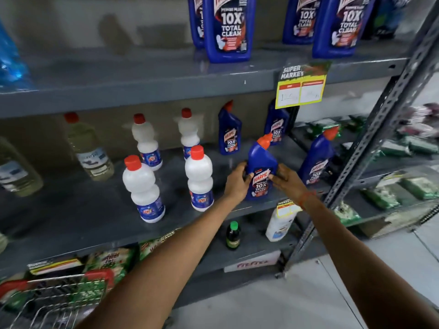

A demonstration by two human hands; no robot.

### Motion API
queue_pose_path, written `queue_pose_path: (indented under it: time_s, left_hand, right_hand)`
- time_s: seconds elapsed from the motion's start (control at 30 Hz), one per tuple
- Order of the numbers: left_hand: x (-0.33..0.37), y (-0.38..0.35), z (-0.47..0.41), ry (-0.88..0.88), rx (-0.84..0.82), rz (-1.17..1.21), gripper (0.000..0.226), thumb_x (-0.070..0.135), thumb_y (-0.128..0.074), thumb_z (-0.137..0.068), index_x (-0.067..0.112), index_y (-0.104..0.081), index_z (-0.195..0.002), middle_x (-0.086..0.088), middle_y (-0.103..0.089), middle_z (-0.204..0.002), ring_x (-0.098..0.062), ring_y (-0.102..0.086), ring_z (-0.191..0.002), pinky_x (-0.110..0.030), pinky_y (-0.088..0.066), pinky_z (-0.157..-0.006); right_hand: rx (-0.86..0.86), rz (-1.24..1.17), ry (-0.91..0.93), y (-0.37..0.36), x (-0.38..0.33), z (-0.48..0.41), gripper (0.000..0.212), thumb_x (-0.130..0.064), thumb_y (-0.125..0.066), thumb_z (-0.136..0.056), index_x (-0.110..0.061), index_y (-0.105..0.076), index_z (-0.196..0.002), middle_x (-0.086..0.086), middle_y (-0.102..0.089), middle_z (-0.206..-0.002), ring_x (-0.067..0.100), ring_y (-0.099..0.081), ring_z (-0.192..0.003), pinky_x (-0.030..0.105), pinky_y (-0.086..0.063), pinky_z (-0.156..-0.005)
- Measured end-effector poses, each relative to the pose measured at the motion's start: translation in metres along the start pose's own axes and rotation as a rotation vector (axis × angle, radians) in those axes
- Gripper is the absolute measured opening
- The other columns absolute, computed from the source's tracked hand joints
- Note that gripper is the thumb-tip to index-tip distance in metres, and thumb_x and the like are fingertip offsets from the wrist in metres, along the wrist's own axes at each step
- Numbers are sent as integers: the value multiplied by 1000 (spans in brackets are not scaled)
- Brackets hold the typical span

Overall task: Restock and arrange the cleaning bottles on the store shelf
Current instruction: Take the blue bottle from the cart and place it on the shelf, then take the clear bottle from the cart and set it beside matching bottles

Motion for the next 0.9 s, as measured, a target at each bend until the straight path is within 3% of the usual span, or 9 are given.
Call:
queue_pose_path:
  time_s: [0.17,0.3,0.43,0.53,0.63,0.7,0.77,0.83,0.9]
  left_hand:
    - [-8,-11,-9,-37,-9,13,43,8,-51,-94,5,-40,-135,-18,-55,-134,-31,-53,-122,-32,-41,-97]
    - [-15,-14,-10,-53,13,11,41,10,-50,-94,4,-42,-134,-18,-56,-133,-32,-54,-120,-31,-42,-95]
    - [-15,-12,-5,-67,14,-22,44,12,-50,-95,8,-39,-137,-16,-56,-133,-32,-56,-119,-36,-44,-97]
    - [-10,3,16,-90,63,25,49,13,-49,-96,8,-32,-142,-12,-48,-143,-26,-48,-129,-36,-40,-106]
    - [-12,43,67,-227,214,143,43,12,-49,-95,6,-42,-137,-7,-53,-138,-13,-49,-127,-29,-41,-108]
    - [-24,78,114,-279,325,153,37,14,-48,-96,5,-47,-132,-1,-56,-133,-5,-50,-124,-18,-41,-105]
    - [-45,116,159,-242,451,126,32,10,-45,-97,3,-50,-128,-2,-57,-128,-8,-53,-122,-19,-42,-103]
    - [-75,154,200,-137,622,108,29,4,-41,-97,1,-51,-125,-2,-59,-123,-8,-56,-118,-22,-43,-101]
    - [-112,189,240,29,791,112,29,-1,-38,-98,0,-50,-124,-6,-60,-121,0,-56,-110,-10,-40,-97]
  right_hand:
    - [4,-31,-29,3,8,-10,42,8,-49,-91,8,-41,-132,12,-54,-123,21,-49,-113,20,-49,-82]
    - [-1,-31,-43,3,10,-7,43,8,-49,-91,8,-40,-133,27,-51,-135,30,-51,-120,43,-44,-102]
    - [1,-47,-23,-4,3,2,52,7,-48,-92,4,-31,-142,24,-43,-144,32,-47,-127,46,-41,-108]
    - [287,-28,36,-23,-1,33,58,-1,-45,-96,-4,-21,-149,12,-34,-152,23,-47,-129,28,-39,-106]
    - [558,-10,292,-73,-17,77,41,-6,-40,-98,1,-40,-138,14,-46,-141,18,-46,-129,23,-38,-109]
    - [481,-82,395,-127,-34,100,34,-3,-40,-97,3,-47,-130,15,-51,-133,16,-49,-124,20,-40,-106]
    - [335,-146,423,-188,-51,122,31,-4,-40,-97,-1,-49,-127,9,-53,-128,19,-51,-122,27,-40,-106]
    - [178,-209,413,-251,-64,143,31,-6,-40,-96,-9,-49,-125,4,-53,-126,19,-53,-120,29,-41,-105]
    - [6,-239,381,-313,-70,163,29,-9,-41,-96,-16,-48,-123,2,-54,-123,16,-54,-118,25,-41,-104]
Point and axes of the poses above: each hand's wrist, its own z-axis away from the middle knuckle, its own y-axis out of the back of the hand, x = y × z, the point moved 3 cm from there along -z, towards the middle knuckle
